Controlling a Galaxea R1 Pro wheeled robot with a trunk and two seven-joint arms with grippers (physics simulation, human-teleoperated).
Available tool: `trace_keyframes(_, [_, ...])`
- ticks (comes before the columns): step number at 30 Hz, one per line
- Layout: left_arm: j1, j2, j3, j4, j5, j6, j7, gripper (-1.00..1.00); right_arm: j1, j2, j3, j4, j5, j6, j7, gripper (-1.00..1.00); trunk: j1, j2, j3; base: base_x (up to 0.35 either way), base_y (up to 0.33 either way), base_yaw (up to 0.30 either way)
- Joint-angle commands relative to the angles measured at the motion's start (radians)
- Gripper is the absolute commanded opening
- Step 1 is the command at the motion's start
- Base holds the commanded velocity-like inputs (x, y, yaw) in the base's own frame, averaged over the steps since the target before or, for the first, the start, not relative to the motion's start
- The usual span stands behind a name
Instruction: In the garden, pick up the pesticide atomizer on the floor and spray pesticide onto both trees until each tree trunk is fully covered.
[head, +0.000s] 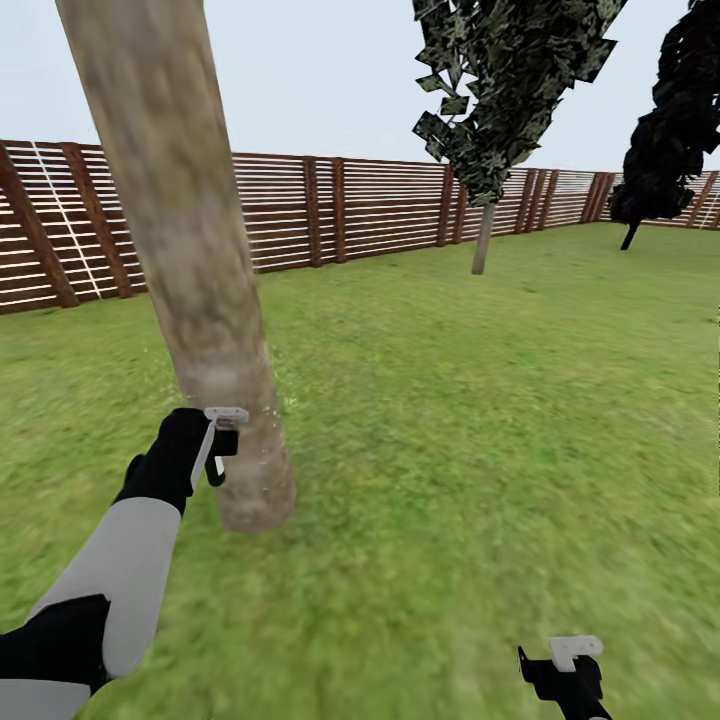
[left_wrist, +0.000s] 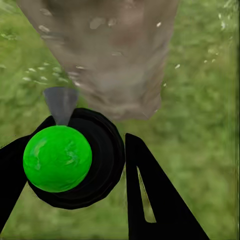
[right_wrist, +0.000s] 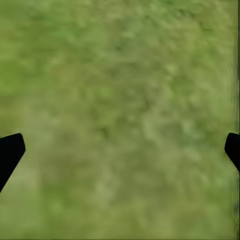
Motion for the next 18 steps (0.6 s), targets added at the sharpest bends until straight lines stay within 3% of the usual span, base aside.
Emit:
trace_keyframes(1, [-0.001, 0.001, 0.000, 0.000, -0.001, 0.001, 0.000, -1.00, 0.000, 0.000, 0.000, 0.000, 0.000, 0.000, 0.000, 1.00, 0.000, 0.000, 0.000, 0.000, -0.273, 0.001])
trace_keyframes(11, [-0.003, 0.005, 0.000, 0.000, -0.001, 0.006, 0.000, -1.00, 0.000, 0.001, 0.000, 0.001, 0.000, 0.000, 0.000, 1.00, 0.000, 0.000, 0.000, 0.107, -0.257, 0.010])
trace_keyframes(18, [0.001, 0.008, -0.003, -0.072, -0.001, 0.011, -0.001, -1.00, 0.000, 0.002, 0.000, 0.002, 0.000, 0.000, 0.000, 1.00, 0.000, 0.000, 0.000, 0.180, -0.158, 0.244])
